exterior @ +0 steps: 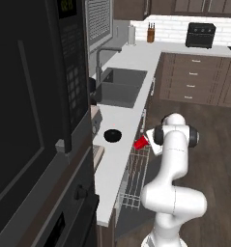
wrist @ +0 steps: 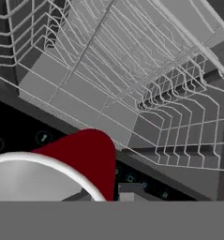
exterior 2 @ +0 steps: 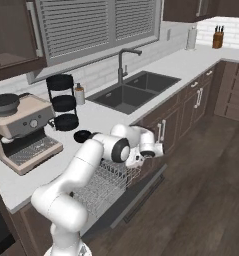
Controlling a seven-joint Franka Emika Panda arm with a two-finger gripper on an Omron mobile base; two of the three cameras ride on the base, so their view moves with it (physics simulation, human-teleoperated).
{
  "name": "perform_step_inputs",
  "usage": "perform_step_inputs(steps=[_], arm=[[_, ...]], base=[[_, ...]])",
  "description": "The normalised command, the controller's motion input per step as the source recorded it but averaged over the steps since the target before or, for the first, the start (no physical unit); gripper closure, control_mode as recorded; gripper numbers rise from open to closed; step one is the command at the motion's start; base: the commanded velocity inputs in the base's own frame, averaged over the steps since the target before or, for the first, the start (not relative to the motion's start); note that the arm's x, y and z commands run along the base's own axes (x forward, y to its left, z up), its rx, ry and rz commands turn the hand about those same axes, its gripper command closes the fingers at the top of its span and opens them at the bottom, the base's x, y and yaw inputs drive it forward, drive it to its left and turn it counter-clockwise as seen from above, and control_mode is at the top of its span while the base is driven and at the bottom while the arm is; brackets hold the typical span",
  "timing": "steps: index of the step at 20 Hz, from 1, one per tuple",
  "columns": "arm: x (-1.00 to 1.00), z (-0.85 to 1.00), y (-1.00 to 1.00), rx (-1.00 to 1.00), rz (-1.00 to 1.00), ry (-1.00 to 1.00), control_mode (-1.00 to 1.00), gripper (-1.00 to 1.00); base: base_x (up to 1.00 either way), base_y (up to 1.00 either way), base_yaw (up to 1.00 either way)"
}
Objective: Pick up the cup and bowl from the counter, place them in the dishwasher, and close the dishwasher door.
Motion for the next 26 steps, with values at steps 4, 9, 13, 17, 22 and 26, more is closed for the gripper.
perform_step_inputs(steps=[4, 9, 13, 17, 22, 26], arm=[[0.0, -0.25, 0.22, 0.0, -0.2, 0.35, -1.0, 1.0], [0.0, -0.26, 0.22, 0.0, -0.21, 0.34, -1.0, 1.0], [0.0, -0.19, 0.09, 0.0, -0.21, 0.35, -1.0, 1.0], [0.0, -0.15, 0.0, -0.01, -0.21, 0.31, -1.0, 1.0], [0.0, -0.17, 0.03, -0.04, -0.2, 0.3, -1.0, 1.0], [0.0, -0.23, 0.04, -0.04, -0.18, 0.28, -1.0, -1.0]], base=[[0.0, 0.0, 0.0], [0.0, 0.0, 0.0], [0.0, 0.0, 0.0], [0.0, 0.0, 0.0], [0.0, 0.0, 0.0], [0.0, 0.0, 0.0]])
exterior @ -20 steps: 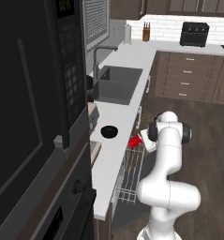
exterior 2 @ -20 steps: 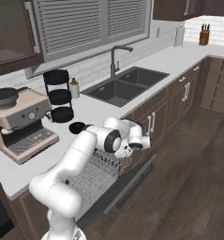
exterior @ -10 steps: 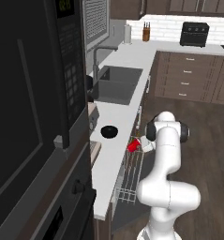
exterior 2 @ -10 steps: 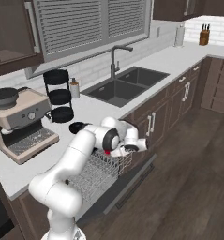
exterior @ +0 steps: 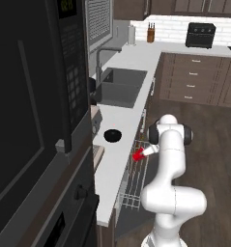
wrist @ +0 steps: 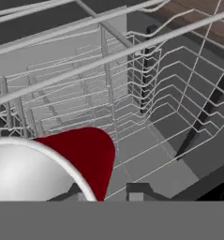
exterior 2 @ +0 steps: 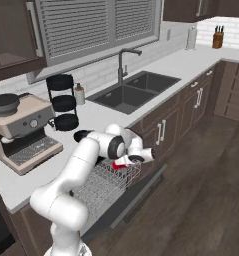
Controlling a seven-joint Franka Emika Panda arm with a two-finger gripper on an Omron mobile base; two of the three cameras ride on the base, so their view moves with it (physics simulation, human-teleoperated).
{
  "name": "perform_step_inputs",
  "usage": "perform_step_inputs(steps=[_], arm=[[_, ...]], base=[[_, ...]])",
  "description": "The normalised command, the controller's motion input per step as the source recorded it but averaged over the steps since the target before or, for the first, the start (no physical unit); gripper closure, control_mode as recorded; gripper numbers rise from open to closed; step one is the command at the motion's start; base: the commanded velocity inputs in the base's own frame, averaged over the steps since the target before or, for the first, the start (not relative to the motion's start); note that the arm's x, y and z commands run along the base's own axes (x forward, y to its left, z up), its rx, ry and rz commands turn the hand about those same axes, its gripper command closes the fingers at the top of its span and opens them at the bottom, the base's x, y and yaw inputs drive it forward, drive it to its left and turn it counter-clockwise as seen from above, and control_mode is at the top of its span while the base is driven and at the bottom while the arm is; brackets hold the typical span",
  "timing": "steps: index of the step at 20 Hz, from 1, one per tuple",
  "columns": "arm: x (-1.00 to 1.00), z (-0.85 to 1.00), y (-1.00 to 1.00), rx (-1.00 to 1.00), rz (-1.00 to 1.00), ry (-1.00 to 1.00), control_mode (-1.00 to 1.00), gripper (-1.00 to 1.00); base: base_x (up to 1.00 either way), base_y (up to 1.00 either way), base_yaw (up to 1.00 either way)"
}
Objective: Pick up the cup and bowl from the counter, place them in the dishwasher, and close the dishwasher door.
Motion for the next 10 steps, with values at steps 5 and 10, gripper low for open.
perform_step_inputs(steps=[5, 10], arm=[[0.0, -0.14, 0.0, -0.01, -0.17, 0.24, -1.0, -1.0], [-0.07, 0.0, -0.09, 0.0, -0.16, 0.16, -1.0, -1.0]], base=[[0.0, 0.0, 0.0], [0.0, 0.0, 0.0]])
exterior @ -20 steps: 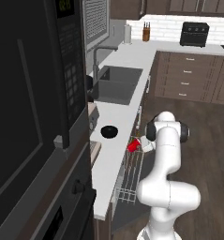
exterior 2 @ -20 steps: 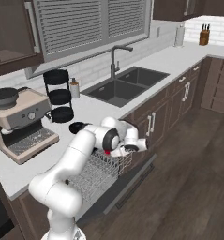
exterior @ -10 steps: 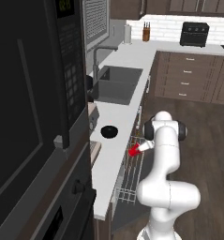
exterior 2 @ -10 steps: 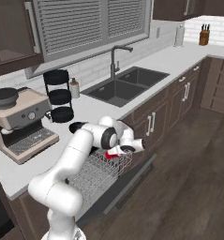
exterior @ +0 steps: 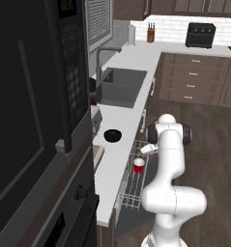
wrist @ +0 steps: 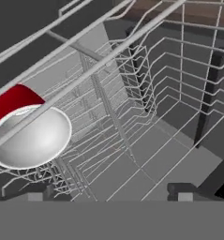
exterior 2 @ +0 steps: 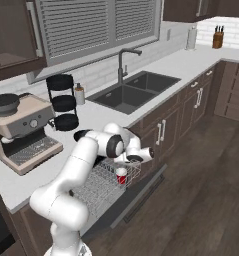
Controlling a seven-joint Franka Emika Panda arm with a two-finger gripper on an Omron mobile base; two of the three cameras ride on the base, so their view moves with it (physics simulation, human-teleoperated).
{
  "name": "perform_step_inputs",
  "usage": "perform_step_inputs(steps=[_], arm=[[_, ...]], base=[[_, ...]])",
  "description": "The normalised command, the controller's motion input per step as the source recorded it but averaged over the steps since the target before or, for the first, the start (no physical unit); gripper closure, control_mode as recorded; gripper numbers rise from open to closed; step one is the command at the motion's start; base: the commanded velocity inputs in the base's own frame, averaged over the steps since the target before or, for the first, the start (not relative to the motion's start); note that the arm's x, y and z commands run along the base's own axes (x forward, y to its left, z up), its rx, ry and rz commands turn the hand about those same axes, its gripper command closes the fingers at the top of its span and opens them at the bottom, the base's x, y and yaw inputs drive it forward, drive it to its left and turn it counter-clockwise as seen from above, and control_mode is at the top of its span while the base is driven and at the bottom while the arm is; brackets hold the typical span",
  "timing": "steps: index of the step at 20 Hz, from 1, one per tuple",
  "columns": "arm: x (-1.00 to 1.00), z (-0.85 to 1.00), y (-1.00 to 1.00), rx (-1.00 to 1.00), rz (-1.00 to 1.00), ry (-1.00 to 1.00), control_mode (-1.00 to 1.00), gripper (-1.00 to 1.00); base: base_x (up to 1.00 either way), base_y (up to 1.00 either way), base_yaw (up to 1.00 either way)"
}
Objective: Pick up the cup and bowl from the counter, place them in the dishwasher, and close the dishwasher door.
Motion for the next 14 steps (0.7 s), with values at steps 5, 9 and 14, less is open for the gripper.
perform_step_inputs(steps=[5, 9, 14], arm=[[-0.16, 0.29, -0.28, -0.01, -0.19, 0.09, -1.0, -1.0], [-0.25, 0.94, -0.1, 0.0, -0.17, -0.01, -1.0, -1.0], [-0.25, 1.0, 0.0, 0.0, -0.11, -0.14, -1.0, -1.0]], base=[[0.0, 0.0, 0.0], [0.0, 0.0, 0.0], [0.0, 0.0, 0.0]])
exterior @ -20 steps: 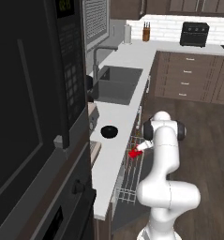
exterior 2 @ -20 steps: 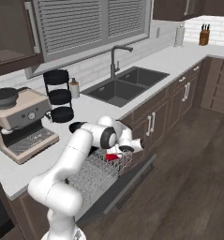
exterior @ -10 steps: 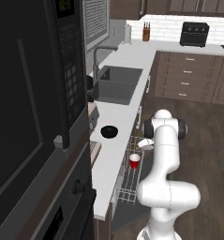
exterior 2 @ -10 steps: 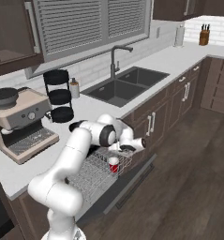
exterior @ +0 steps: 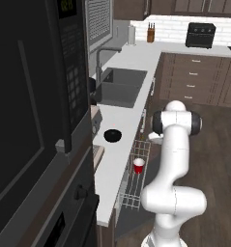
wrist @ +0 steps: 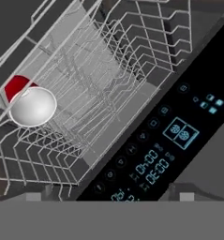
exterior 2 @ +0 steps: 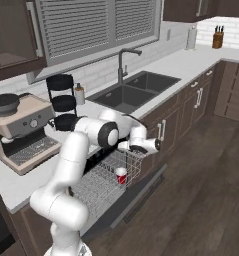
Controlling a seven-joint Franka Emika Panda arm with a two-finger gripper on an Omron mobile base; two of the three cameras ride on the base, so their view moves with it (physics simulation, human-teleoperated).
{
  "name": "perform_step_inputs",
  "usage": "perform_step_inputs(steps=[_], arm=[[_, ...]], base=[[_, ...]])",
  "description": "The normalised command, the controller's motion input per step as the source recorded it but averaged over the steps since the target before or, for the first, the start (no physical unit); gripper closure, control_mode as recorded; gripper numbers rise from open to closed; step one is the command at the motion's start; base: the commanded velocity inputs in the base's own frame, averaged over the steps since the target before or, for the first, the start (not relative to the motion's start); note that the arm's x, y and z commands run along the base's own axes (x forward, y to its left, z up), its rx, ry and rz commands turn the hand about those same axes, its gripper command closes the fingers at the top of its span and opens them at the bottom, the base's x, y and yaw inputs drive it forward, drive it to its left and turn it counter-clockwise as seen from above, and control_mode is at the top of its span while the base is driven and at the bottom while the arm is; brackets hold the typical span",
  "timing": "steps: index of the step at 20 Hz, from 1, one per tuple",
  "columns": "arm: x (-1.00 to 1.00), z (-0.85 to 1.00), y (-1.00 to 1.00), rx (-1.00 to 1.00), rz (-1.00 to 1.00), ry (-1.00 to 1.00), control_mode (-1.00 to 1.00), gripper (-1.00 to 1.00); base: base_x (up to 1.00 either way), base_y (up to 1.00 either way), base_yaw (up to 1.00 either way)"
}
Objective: Pick up the cup and bowl from the counter, place them in the dishwasher, and close the dishwasher door.
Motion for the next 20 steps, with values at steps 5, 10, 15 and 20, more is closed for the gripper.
perform_step_inputs(steps=[5, 10, 15, 20], arm=[[-0.2, 1.0, 0.06, -0.12, -0.02, -0.21, -1.0, -1.0], [-0.31, 1.0, 0.22, -0.32, 0.1, -0.3, -1.0, -1.0], [-0.18, 0.87, 0.18, -0.44, 0.41, -0.33, -1.0, -1.0], [-0.01, 0.34, 0.04, -0.45, 0.62, -0.31, -1.0, -1.0]], base=[[0.0, 0.0, 0.0], [0.0, 0.0, 0.0], [0.0, 0.0, 0.0], [0.0, 0.0, 0.0]])
